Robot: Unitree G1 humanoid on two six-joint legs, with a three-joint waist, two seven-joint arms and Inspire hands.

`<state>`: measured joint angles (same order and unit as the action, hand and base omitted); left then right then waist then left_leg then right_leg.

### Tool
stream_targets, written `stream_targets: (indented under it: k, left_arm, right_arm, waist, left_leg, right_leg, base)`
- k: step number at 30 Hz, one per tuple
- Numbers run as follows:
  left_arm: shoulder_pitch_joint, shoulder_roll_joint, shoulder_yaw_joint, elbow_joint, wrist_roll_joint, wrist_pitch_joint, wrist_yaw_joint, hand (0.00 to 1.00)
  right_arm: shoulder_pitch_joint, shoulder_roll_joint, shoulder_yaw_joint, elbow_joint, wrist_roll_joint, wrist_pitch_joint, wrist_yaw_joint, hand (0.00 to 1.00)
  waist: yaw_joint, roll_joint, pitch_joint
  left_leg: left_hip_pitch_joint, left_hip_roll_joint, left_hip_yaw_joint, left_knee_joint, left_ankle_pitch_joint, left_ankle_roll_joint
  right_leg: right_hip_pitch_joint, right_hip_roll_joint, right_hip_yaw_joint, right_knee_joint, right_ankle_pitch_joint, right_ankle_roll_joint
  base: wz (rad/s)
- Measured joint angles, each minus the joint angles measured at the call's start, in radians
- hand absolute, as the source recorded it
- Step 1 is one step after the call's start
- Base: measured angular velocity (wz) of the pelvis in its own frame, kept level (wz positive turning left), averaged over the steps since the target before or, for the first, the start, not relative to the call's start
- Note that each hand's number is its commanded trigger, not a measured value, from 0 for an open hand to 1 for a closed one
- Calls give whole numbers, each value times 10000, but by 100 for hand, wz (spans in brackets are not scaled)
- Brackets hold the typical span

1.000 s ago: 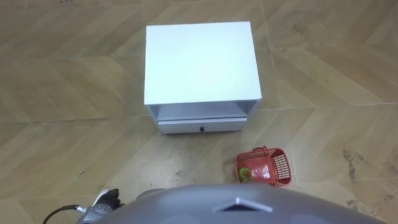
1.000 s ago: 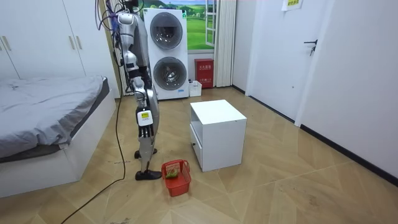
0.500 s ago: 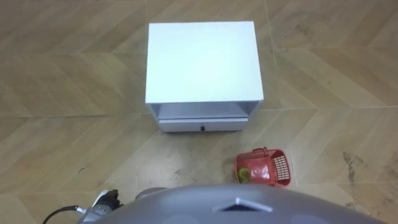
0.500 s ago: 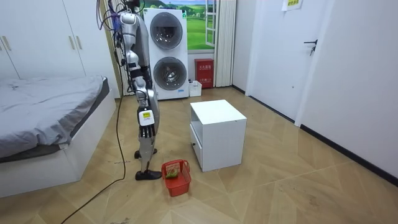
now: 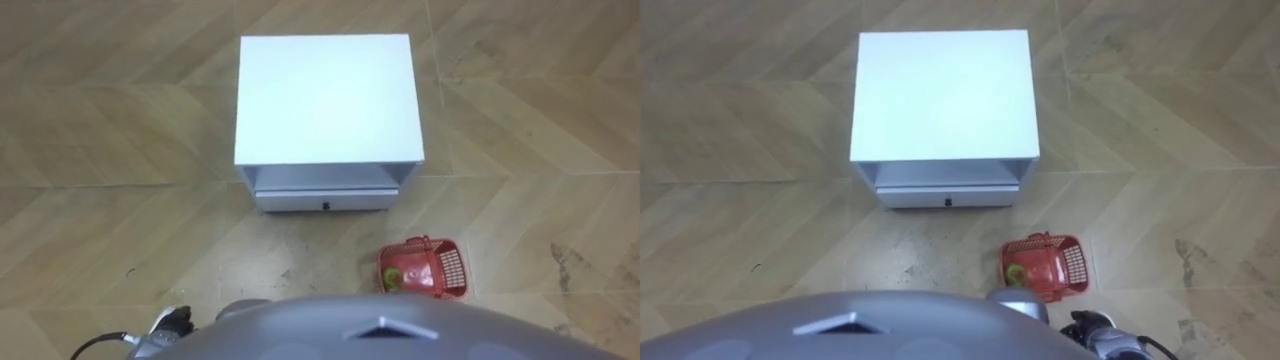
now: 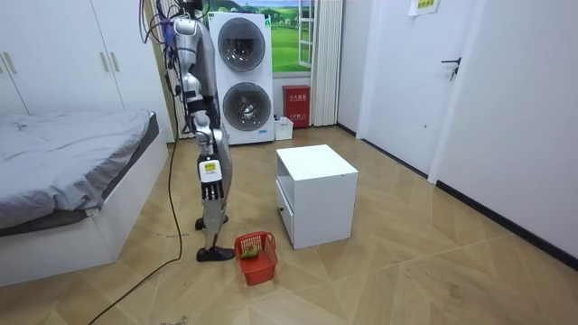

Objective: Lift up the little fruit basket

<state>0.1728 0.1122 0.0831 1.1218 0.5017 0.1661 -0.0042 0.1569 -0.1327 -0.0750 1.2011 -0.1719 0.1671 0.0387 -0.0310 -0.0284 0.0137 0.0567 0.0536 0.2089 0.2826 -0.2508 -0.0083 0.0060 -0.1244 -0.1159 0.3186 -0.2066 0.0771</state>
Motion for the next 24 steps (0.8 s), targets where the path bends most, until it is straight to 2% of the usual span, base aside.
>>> stream_targets:
  k: [2,4,5,6,7,8,9,10,11,12,13,14,15,16,17,18,19,20,21,22,23,24]
  left_arm:
    - [-49,10,159,29,31,-156,1,0]
    - [-139,-14,476,189,82,-378,10,0]
    - [-272,-30,738,301,61,-507,14,0]
    - [-380,75,876,303,12,-656,80,0]
    - [-396,145,895,302,-7,-703,143,0]
    - [-315,283,894,313,-66,-727,214,0]
    - [-178,426,898,236,-330,-717,246,0]
    - [-148,473,911,233,-441,-700,245,0]
    - [-145,524,903,235,-689,-637,236,0]
    - [-192,575,904,237,-785,-636,250,0]
    - [-233,602,902,245,-784,-635,280,0]
    - [-361,652,905,274,-823,-639,411,0]
    - [-485,687,903,324,-906,-639,480,0]
    - [-860,776,861,421,-1180,-641,644,0]
    - [-1210,872,668,491,-1473,-659,841,0]
    - [-1415,896,579,511,-1650,-684,906,0]
    - [-1713,912,493,531,-1989,-766,1024,0]
    - [-1932,984,249,760,-2396,-918,1107,0]
    - [-2006,1023,133,854,-2586,-993,1112,0]
    - [-2015,1069,-5,875,-2791,-1091,1136,0]
    - [-1998,1099,-180,1074,-3041,-1184,1253,0]
    - [-2015,1134,-429,1211,-3154,-1205,1328,0]
  right_arm:
    - [-28,-11,-161,-27,380,-8,-179,0]
    - [-289,-65,-262,-47,371,1,-388,0]
    - [-421,-147,-289,-140,363,67,-457,0]
    - [-389,-117,-550,-431,463,113,-563,0]
    - [-363,-96,-749,-461,669,117,-644,0]
    - [-439,-118,-920,-472,1144,121,-875,0]
    - [-749,-180,-983,-567,1762,20,-1146,0]
    - [-957,-215,-1003,-702,2126,-95,-1274,0]
    - [-1474,-307,-998,-905,2705,-450,-1498,0]
    - [-2020,-351,-998,-966,3180,-755,-1678,0]
    - [-2328,-347,-992,-981,3357,-880,-1719,0]
    - [-2893,-279,-962,-1051,3654,-1103,-1772,0]
    - [-3157,-242,-945,-1054,3718,-1196,-1801,0]
    - [-3611,-226,-884,-1104,3962,-1288,-1853,0]
    - [-4066,-274,-848,-1103,4220,-1353,-1941,0]
    - [-4296,-310,-842,-1095,4259,-1361,-1975,0]
    - [-4555,-340,-835,-1102,4358,-1404,-2044,0]
    - [-4577,-349,-834,-1236,4397,-1440,-2119,0]
    - [-4578,-373,-837,-1322,4423,-1440,-2141,0]
    - [-4579,-465,-839,-1549,4547,-1438,-2242,0]
    - [-4580,-613,-840,-1818,4675,-1442,-2419,0]
    - [-4541,-832,-847,-2029,4734,-1455,-2611,0]
  waist:
    - [3,-1,-9]
    - [14,25,-41]
    - [-119,224,-163]
    - [-294,192,-104]
    - [-289,101,-104]
    - [-50,-93,-78]
    - [174,-278,-160]
    - [238,-311,-171]
    - [374,-321,-170]
    - [397,-315,-172]
    - [389,-332,-175]
    - [406,-314,-161]
    - [413,-301,-154]
    - [408,-343,-147]
    - [403,-390,-99]
    - [406,-395,-51]
    - [466,-444,-21]
    - [594,-530,16]
    - [650,-581,47]
    - [683,-663,93]
    - [633,-711,107]
    - [425,-723,121]
  left_leg:
    - [-370,-107,47,445,-131,212]
    - [-913,-290,95,597,-224,382]
    - [-1536,-262,223,735,-296,510]
    - [-2085,-154,569,1095,-332,705]
    - [-2210,-197,728,1260,-356,790]
    - [-2232,-339,869,1365,-398,938]
    - [-2457,-384,1062,1616,-484,1074]
    - [-2671,-377,1086,1819,-525,1136]
    - [-3223,-330,1121,2226,-580,1232]
    - [-3846,-237,1087,2730,-600,1293]
    - [-4187,-159,1081,3004,-616,1329]
    - [-4928,-30,1035,3568,-629,1368]
    - [-5338,54,993,3898,-645,1395]
    - [-6225,97,855,4619,-672,1440]
    - [-7223,144,716,5519,-731,1528]
    - [-7695,160,602,6002,-754,1540]
    - [-8428,155,369,6838,-814,1510]
    - [-8993,82,146,7450,-916,1433]
    - [-9235,-9,18,7770,-998,1394]
    - [-9747,-194,-237,8429,-1248,1299]
    - [-10253,-372,-321,9191,-1536,1331]
    - [-10719,-511,-311,9979,-1789,1494]
  right_leg:
    - [-409,-163,117,420,17,7]
    - [-932,-304,366,335,173,254]
    - [-1194,-331,349,11,404,412]
    - [-1746,-557,153,1401,-16,156]
    - [-1909,-723,-9,2480,-288,37]
    - [-1951,-996,-124,4339,-490,-94]
    - [-1915,-1024,-89,5777,-465,-142]
    - [-1839,-1013,-134,6330,-412,-194]
    - [-1633,-1007,-237,6874,-161,-333]
    - [-1327,-1024,-343,6786,147,-378]
    - [-1134,-1030,-390,6631,285,-367]
    - [-761,-1063,-473,6168,444,-245]
    - [-598,-1051,-520,5909,469,-203]
    - [-398,-1055,-555,5346,448,-125]
    - [-399,-1063,-540,5089,-586,334]
    - [-519,-1038,-559,5236,-1314,380]
    - [-854,-1040,-519,5720,-2459,307]
    - [-1337,-1160,-489,6605,-3201,243]
    - [-1602,-1262,-457,7193,-3469,231]
    - [-2194,-1513,-345,8446,-3871,197]
    - [-2708,-1771,-229,9745,-4156,252]
    - [-3104,-1972,-104,11021,-4251,238]
  base:
    - [-8]
    - [-17]
    - [31]
    - [56]
    - [62]
    - [20]
    - [0]
    - [-18]
    - [-10]
    - [-6]
    - [0]
    - [6]
    - [18]
    - [34]
    - [39]
    - [30]
    - [12]
    - [4]
    - [-8]
    - [-6]
    - [19]
    - [37]
